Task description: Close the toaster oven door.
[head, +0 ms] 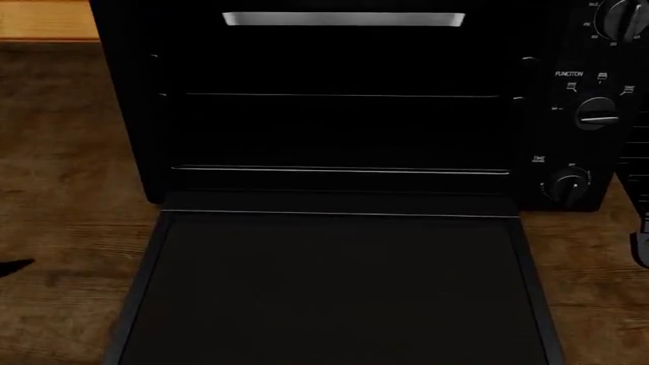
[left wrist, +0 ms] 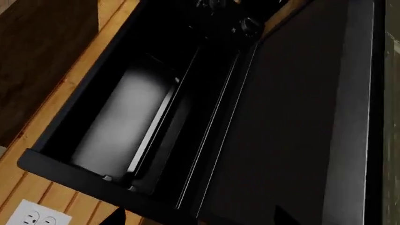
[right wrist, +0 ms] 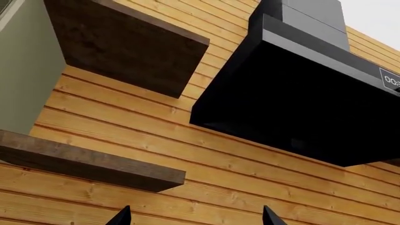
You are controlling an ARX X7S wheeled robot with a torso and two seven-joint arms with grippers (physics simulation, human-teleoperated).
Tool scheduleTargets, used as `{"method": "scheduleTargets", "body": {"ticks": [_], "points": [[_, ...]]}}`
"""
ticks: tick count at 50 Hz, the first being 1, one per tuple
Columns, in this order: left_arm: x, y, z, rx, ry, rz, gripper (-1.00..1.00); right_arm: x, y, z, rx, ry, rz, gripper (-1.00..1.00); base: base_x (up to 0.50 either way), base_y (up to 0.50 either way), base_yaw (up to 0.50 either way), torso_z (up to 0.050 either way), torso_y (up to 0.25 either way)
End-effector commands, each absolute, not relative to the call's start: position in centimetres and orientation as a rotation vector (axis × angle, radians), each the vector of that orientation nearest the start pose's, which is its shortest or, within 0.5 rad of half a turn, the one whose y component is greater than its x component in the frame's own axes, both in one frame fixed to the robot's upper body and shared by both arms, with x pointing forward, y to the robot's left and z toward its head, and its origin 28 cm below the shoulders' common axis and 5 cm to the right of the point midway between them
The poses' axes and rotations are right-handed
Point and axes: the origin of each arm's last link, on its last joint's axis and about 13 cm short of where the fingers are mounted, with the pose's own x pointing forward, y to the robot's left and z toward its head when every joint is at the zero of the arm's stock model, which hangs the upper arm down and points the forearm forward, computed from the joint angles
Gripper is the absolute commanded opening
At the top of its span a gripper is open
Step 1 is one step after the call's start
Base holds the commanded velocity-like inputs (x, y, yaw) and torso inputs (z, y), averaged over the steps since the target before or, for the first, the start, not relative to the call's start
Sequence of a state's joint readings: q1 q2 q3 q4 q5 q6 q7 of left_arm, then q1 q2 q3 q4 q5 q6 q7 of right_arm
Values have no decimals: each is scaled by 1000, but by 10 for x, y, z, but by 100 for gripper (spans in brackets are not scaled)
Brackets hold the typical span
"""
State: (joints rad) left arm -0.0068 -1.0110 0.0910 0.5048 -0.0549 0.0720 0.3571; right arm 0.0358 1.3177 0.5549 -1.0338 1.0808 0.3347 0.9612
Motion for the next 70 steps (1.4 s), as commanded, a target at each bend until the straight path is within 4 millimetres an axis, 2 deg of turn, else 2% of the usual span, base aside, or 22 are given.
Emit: {"method": "scheduleTargets", "body": {"ticks": [1, 8, 14, 21, 32, 37, 59, 70], "points": [[185, 327, 171, 1032, -259, -816, 100, 132, -180, 302, -280, -772, -261, 100, 0, 0, 0, 0, 0], [182, 332, 154, 1026, -251, -843, 100, 131, -180, 301, -279, -771, -260, 100, 0, 0, 0, 0, 0], [174, 330, 144, 1022, -231, -868, 100, 131, -180, 300, -278, -771, -261, 100, 0, 0, 0, 0, 0], [172, 325, 137, 1031, -209, -899, 100, 132, -181, 298, -273, -769, -265, 100, 0, 0, 0, 0, 0], [175, 329, 130, 1076, -159, -858, 100, 132, -180, 296, -273, -762, -263, 100, 0, 0, 0, 0, 0], [184, 330, 133, 1113, -177, -813, 100, 131, -181, 294, -271, -758, -266, 100, 0, 0, 0, 0, 0], [217, 326, 119, 1134, -199, -762, 100, 131, -182, 291, -273, -750, -276, 100, 0, 0, 0, 0, 0], [224, 326, 110, 1139, -182, -765, 100, 133, -183, 291, -277, -746, -280, 100, 5, -3, -4, 0, 0]]}}
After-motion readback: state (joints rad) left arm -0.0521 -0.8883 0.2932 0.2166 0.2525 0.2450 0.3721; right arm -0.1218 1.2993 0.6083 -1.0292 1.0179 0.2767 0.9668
